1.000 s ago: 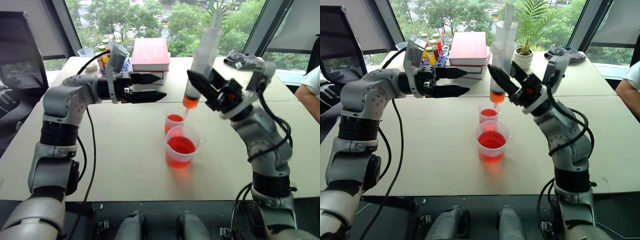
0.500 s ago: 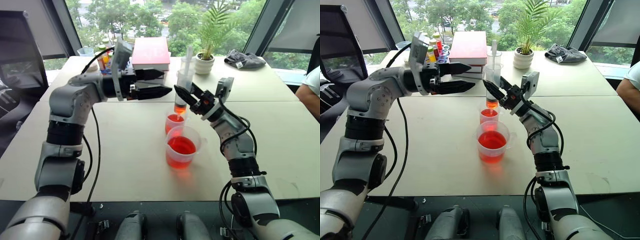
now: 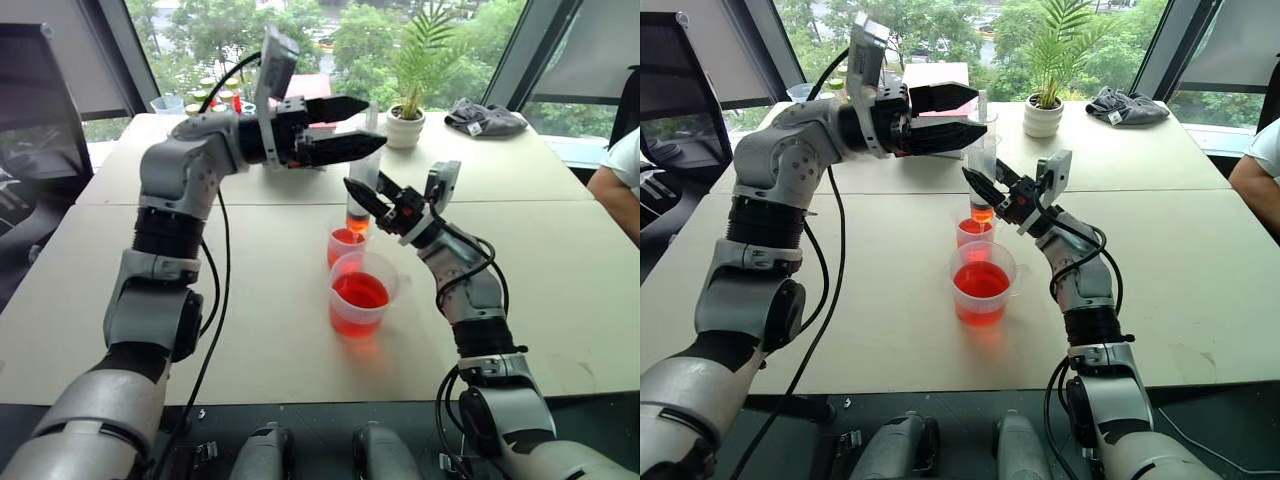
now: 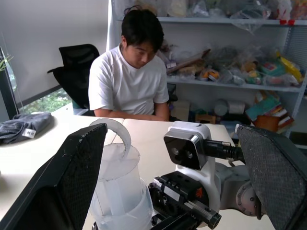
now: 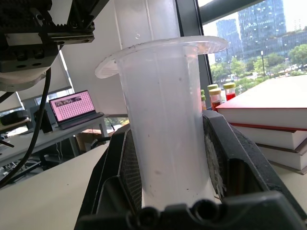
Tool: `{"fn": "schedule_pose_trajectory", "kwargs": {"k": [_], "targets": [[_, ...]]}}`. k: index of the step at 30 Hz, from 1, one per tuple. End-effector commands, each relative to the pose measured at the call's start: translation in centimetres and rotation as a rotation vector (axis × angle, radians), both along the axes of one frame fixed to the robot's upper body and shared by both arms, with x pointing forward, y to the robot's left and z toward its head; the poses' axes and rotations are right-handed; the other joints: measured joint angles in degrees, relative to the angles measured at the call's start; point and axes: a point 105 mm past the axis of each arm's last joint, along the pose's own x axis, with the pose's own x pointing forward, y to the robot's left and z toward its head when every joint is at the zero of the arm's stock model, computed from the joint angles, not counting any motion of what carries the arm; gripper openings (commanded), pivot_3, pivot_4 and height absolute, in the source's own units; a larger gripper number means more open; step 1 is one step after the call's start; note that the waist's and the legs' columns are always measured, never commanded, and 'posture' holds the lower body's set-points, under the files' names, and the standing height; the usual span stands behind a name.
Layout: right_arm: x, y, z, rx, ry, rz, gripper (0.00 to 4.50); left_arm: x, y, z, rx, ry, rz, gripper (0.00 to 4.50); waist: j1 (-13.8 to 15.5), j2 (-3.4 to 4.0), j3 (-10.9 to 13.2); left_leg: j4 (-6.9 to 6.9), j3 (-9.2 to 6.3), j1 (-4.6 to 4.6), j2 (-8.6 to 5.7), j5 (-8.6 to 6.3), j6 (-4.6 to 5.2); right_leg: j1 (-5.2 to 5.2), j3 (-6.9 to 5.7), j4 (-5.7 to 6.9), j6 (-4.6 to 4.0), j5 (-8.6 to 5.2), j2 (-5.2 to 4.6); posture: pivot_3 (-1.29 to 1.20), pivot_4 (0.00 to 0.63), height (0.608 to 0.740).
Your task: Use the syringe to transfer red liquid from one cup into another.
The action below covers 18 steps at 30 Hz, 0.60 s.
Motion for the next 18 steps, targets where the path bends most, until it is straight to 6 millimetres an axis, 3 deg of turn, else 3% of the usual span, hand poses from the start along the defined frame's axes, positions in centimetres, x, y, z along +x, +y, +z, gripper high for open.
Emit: {"fn": "schedule_pose_trajectory", "kwargs": {"k": [1, 3, 6, 13, 18], "targets": [[-0.8, 0.3, 1.7, 0.008, -0.079, 0.015, 1.44, -0.5, -0.7, 1.1, -0.001, -0.055, -0.033, 4.44, 0.1, 0.0, 0.0, 0.0, 0.0, 0.0, 0.0, 0.0, 0.0, 0.0, 0.0, 0.0, 0.0, 0.0, 0.0, 0.0, 0.15, 0.74], [-0.9, 0.3, 1.8, 0.005, -0.082, 0.016, 1.44, -0.5, -1.1, 1.0, 0.0, -0.052, -0.042, 4.44, 0.1, 0.0, 0.0, 0.0, 0.0, -0.01, -0.01, 0.0, 0.0, 0.0, 0.0, -0.01, 0.0, 0.0, 0.0, 0.0, 0.15, 0.74], [-1.0, 0.3, 1.8, -0.001, -0.085, 0.017, 1.44, -0.2, -1.8, 1.0, -0.01, -0.043, -0.046, 3.63, 0.1, 0.0, 0.0, 0.0, 0.0, -0.01, -0.01, 0.0, 0.0, 0.0, 0.0, -0.01, 0.0, 0.0, -0.01, 0.0, 0.15, 0.74], [-1.2, 0.4, 1.7, -0.01, -0.088, 0.021, 1.44, 0.3, -2.3, 1.0, -0.031, -0.031, -0.045, 0.25, 0.0, 0.0, 0.0, 0.0, 0.0, -0.01, 0.0, 0.0, 0.0, -0.01, 0.0, 0.0, 0.0, 0.0, 0.01, 0.0, 0.15, 0.74], [-1.4, 0.3, 2.3, -0.012, -0.11, 0.021, 1.44, 0.6, -2.2, 0.1, 0.005, -0.035, -0.032, 0.11, 0.0, 0.0, 0.0, 0.0, 0.0, -0.01, 0.0, 0.0, 0.0, -0.01, 0.0, 0.0, 0.0, 0.0, 0.0, 0.0, 0.15, 0.74]]}}
